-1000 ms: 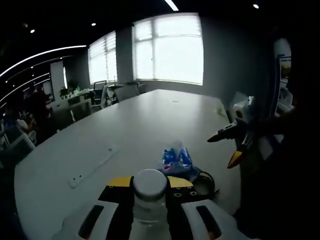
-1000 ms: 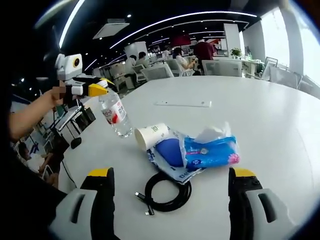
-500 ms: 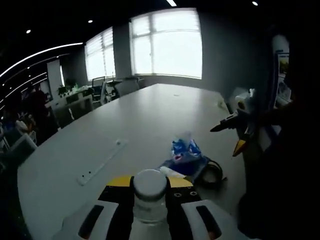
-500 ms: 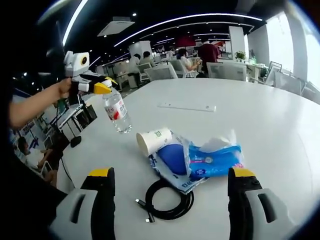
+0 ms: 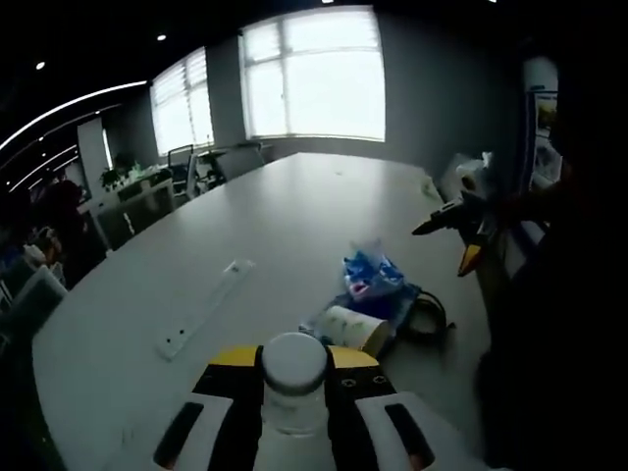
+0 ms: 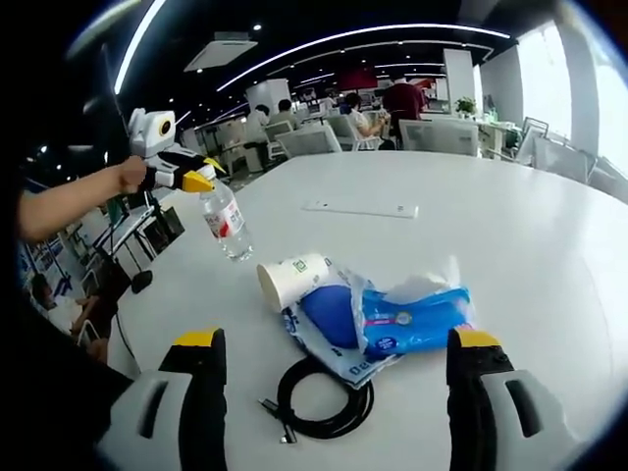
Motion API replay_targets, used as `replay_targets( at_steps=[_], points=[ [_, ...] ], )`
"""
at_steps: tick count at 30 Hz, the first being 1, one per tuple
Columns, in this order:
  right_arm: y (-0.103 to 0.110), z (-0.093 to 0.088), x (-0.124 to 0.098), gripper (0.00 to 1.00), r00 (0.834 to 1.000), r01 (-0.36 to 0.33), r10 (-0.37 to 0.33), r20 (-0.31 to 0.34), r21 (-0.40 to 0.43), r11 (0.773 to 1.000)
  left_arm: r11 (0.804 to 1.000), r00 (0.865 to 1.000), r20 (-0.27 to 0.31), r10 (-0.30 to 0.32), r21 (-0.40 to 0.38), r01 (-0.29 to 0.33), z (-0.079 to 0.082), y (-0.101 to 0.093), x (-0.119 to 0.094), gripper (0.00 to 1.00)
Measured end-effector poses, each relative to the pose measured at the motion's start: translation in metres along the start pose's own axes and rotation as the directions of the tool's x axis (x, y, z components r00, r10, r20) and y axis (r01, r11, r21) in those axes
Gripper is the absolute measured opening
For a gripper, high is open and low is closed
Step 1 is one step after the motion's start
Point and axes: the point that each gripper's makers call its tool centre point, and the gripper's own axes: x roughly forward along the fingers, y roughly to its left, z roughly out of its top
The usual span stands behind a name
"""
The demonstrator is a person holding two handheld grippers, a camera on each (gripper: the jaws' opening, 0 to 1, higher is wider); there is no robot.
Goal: Arrange the tabletop items into an orderly group along one side of the table until the central work area is clear of visible clutter.
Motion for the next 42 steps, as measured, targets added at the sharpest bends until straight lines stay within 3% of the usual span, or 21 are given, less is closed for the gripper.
replay_targets(
  at_steps=[18,29,42],
  points=[
    [-0.004,0.001,0.020,0.88,0.999,0.007,-0.007,-0.036,-0.007,1.000,0.994,0.993,-0.065,-0.103,0.038,0.105,-0.025,0.013,0.012,0.21],
    [-0.006,-0.001,0.023,0.87,0.998,0.023,-0.023,-0.051,0.000,1.000,0.976,0.974,-0.139,-0.179,0.100,0.194,-0.038,0.015,0.017,0.20],
    [-0.002,-0.003,0.025,0.86,0.997,0.019,-0.019,-0.071,-0.001,1.000,0.954,0.952,-0.185,-0.243,0.133,0.269,-0.040,0.024,0.012,0.21]
  ],
)
